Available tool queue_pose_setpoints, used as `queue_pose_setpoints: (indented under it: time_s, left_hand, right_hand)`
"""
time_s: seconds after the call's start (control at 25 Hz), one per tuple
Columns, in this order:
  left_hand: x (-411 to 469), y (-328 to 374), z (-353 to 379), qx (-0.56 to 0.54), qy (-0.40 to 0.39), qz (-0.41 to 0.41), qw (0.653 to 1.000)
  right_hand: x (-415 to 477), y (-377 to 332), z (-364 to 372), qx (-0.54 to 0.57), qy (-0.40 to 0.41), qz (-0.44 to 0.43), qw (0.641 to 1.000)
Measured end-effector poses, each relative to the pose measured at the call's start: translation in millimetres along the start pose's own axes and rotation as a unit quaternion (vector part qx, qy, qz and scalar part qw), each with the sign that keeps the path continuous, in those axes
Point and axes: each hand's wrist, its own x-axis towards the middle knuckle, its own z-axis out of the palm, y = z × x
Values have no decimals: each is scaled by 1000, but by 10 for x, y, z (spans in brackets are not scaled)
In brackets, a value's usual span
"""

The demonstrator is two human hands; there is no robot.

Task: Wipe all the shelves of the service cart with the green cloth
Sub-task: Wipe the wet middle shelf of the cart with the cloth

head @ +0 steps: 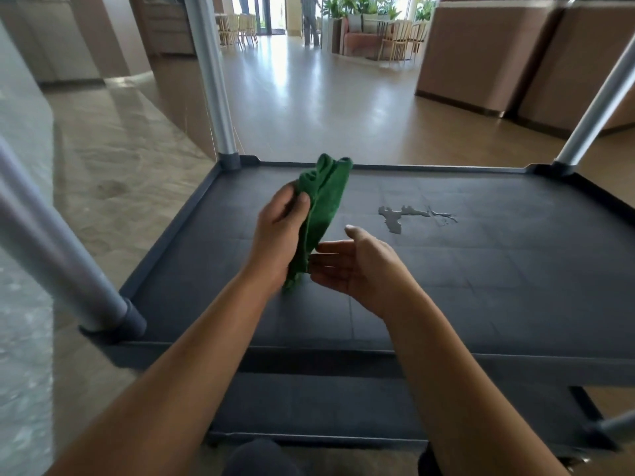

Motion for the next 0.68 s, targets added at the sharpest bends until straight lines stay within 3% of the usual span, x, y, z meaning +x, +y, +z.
queue_pose_setpoints:
  time_s: [0.16, 0.28, 0.4, 0.48, 0.56, 0.68]
  left_hand:
    - [-126, 1, -68, 174, -141, 77, 972]
    - [-190, -7, -199, 211, -214, 83, 950]
    - [-257, -63, -380, 272, -141, 91, 947]
    - [-316, -135, -459, 353, -71, 114, 926]
    - [-368, -213, -467, 402, -47, 136, 904]
    - [-374, -250, -414, 408, -23, 140, 902]
  right_hand:
    - [65, 6, 9, 147, -165, 15, 975]
    - [117, 24, -28, 234, -218, -22, 947]
    - [155, 28, -73, 260, -208, -41, 942]
    - [164, -2, -94, 272, -174, -47, 945]
    - [169, -36, -120, 273, -185, -46, 943]
    - [165, -75, -135, 278, -195, -60, 939]
